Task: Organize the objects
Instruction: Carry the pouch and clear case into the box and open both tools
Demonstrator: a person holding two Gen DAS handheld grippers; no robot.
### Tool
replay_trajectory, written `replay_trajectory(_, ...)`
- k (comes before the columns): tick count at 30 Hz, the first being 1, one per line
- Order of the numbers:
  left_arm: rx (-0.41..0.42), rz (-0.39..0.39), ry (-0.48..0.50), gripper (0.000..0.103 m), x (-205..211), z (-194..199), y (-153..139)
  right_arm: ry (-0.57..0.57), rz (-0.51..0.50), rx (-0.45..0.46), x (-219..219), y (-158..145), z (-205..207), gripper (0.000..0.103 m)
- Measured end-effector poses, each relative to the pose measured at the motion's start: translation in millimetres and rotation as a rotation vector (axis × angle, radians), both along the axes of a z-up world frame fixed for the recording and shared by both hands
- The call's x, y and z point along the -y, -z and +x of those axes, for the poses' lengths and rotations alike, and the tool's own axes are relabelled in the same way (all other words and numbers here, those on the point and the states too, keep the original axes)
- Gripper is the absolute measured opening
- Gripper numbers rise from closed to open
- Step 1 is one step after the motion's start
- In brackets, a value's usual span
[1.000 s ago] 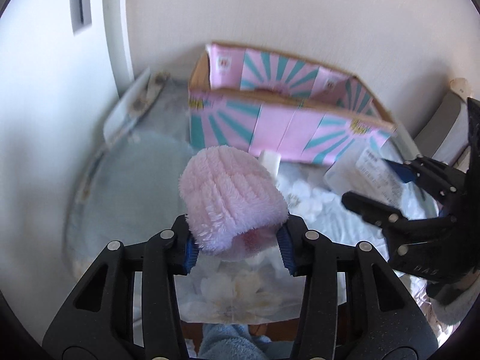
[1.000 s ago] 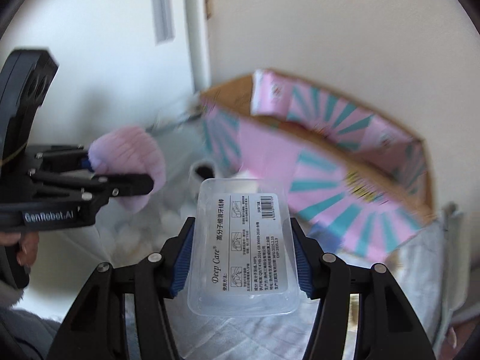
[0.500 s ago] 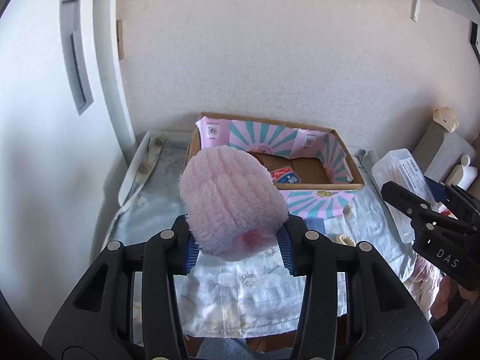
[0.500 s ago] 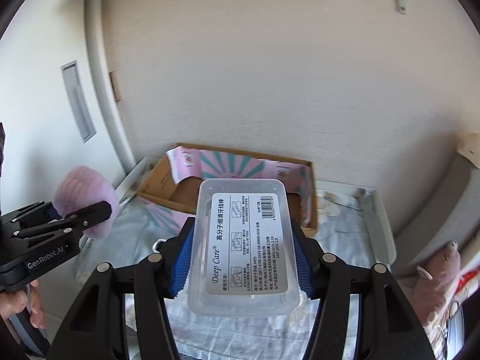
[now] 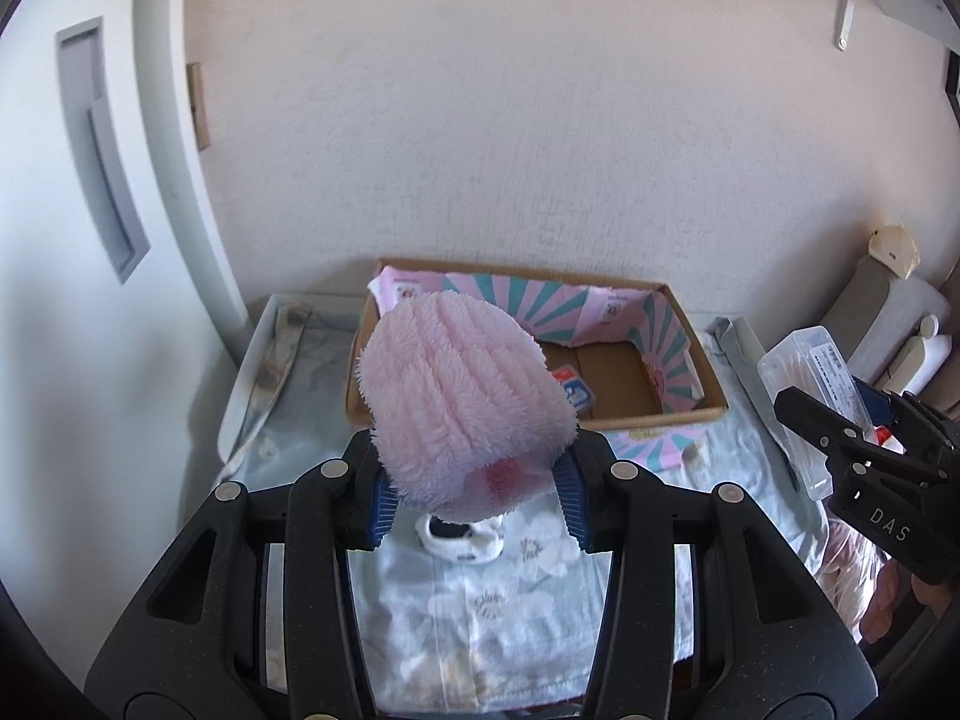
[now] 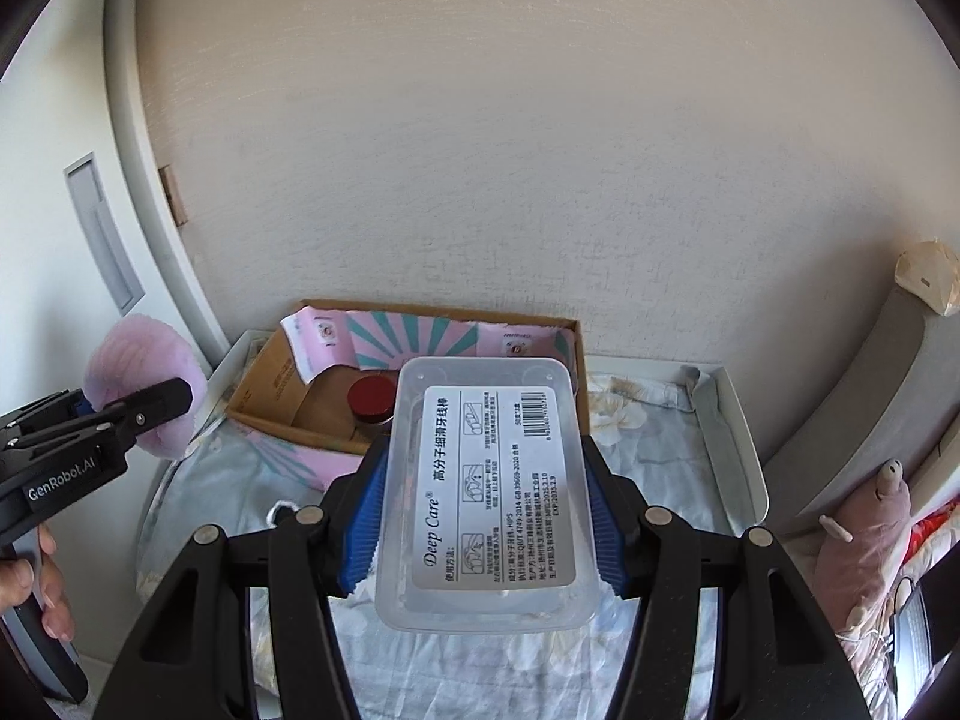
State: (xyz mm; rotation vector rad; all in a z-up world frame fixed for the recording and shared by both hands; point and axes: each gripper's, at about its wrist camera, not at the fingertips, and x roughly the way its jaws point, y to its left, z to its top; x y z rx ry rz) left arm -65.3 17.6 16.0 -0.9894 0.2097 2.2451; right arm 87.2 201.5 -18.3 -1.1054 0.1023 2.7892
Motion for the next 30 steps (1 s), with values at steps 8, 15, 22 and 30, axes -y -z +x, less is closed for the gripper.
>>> replay_trajectory(8,0.011,-0.016,0.010,0.040,-29.2,-41.3,-1.9,-0.008,0.010,0.016,-19.1,-9.3,-47.0,0.054)
replay_trajectory(15,0.057,-0.076,0.123,0.040,-62.5,-93.0,14.6,-0.028,0.029,0.068,-27.4,4.4,-98.5,0.054)
replay_trajectory(22,0.157,-0.141,0.163,0.040,-95.9,-138.2,53.5,-0.045,-0.021,0.172,-36.2,35.0,-144.7,0.054)
replay_trajectory(30,0.201,-0.230,0.222,0.040,-125.3,-156.3,96.7,-0.068,-0.052,0.282,-37.8,77.6,-180.4,0.054)
